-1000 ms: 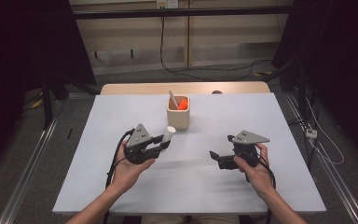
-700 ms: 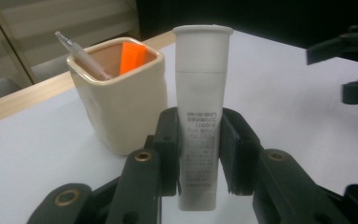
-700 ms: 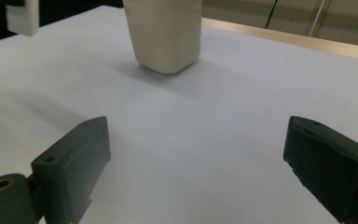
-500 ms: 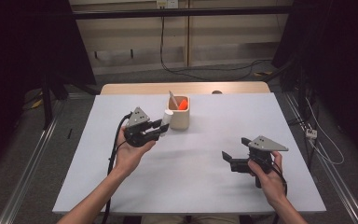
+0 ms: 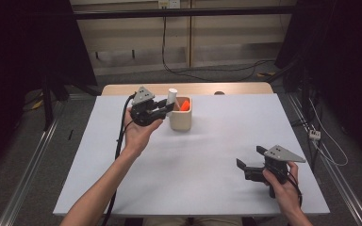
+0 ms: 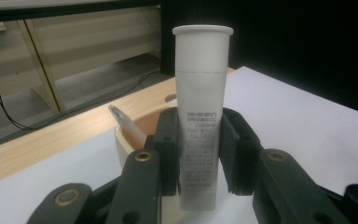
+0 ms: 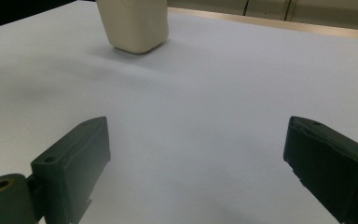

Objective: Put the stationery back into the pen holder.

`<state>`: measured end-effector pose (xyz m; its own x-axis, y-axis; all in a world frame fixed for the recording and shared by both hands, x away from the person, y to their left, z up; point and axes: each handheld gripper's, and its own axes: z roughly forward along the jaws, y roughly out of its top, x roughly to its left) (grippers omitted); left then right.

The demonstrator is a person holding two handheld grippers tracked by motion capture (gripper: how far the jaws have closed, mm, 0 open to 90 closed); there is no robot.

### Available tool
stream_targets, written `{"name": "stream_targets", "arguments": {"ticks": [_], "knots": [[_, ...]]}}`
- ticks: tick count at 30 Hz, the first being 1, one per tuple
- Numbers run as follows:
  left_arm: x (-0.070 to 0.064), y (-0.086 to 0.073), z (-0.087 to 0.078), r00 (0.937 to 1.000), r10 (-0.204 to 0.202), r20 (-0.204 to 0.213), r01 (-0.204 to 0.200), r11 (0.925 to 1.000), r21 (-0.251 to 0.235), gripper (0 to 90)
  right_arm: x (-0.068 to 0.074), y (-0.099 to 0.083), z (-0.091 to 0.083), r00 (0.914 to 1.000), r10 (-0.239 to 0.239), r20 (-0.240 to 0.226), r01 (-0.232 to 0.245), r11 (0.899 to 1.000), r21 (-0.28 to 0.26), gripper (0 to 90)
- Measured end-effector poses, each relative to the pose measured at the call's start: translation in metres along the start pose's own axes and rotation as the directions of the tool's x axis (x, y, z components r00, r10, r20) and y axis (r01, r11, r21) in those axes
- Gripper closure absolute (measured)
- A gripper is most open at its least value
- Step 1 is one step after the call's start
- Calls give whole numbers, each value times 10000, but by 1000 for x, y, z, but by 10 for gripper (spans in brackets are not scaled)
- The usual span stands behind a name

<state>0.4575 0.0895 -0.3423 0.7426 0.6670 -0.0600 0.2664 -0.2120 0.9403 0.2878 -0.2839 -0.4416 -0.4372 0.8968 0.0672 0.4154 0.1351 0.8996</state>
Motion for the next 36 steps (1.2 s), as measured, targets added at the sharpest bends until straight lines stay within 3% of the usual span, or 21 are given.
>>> {"name": "stream_targets", "arguments": {"ticks": [7,12,18,22,33,36], "knots": [[4,11,15,9993,-161,-352,159,9999,-56,708,-2,-4,-6,9989,32,458,-24,9999,-169,53],[9,13,31,9981,-224,-570,220,9997,-89,708,0,-6,-5,9996,-162,241,165,9998,-128,45],[8,0,51,9975,-268,-650,286,9992,265,708,1,-8,-1,9997,-261,30,261,9997,-28,43],[11,-4,59,9958,-352,-850,371,9991,206,708,-1,-9,-2,9997,-249,-6,249,9997,-15,43],[16,-17,66,9975,-383,-600,426,9965,722,700,0,-9,-1,9996,-260,72,260,9997,-44,46],[16,-18,63,9980,-354,-530,386,9974,607,634,1,-9,0,9995,-306,43,306,9995,-27,46]]}}
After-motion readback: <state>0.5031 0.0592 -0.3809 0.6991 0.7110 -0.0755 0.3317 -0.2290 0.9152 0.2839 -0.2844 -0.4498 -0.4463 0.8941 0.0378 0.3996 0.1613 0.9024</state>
